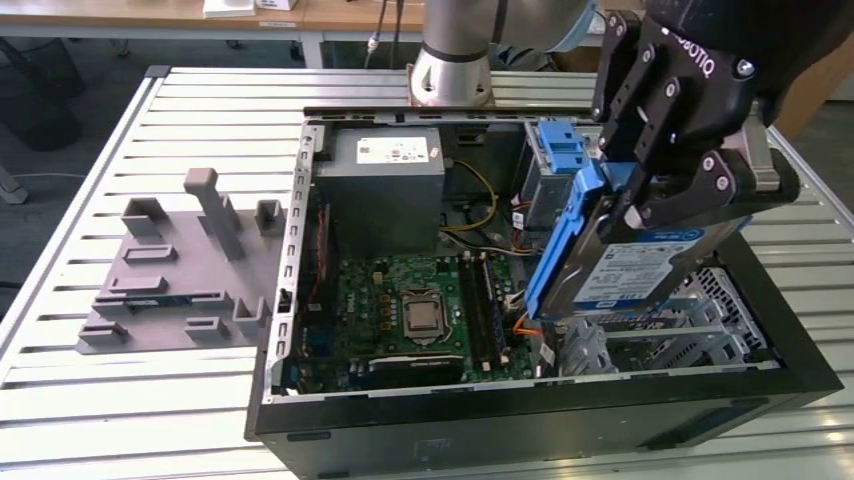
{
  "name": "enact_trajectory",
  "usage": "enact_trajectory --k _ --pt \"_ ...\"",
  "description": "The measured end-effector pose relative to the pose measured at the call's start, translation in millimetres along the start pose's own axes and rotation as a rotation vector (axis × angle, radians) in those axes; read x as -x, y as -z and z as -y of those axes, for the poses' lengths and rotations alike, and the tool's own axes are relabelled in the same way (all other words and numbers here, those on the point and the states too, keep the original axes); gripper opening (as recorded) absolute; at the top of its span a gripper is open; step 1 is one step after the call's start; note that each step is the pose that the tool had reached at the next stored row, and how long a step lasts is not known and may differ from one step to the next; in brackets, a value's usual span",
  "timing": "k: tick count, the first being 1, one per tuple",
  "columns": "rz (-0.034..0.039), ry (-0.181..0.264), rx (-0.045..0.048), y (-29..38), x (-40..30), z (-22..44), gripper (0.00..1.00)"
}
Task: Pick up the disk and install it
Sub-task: 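Insert the disk into the insertion slot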
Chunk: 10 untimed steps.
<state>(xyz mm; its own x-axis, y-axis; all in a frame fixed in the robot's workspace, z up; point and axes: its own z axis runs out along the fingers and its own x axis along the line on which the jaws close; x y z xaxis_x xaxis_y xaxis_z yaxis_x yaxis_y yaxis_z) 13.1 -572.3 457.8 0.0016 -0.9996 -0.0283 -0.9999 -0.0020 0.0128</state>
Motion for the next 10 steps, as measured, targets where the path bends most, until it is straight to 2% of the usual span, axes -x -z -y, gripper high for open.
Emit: enact_trajectory --k 6,10 --pt "0.0001 0.000 0.0000 -0.8 -0.2 7.5 0.36" --pt "0.0001 -0.001 -0.0001 -0.9 -0.3 8.4 0.36"
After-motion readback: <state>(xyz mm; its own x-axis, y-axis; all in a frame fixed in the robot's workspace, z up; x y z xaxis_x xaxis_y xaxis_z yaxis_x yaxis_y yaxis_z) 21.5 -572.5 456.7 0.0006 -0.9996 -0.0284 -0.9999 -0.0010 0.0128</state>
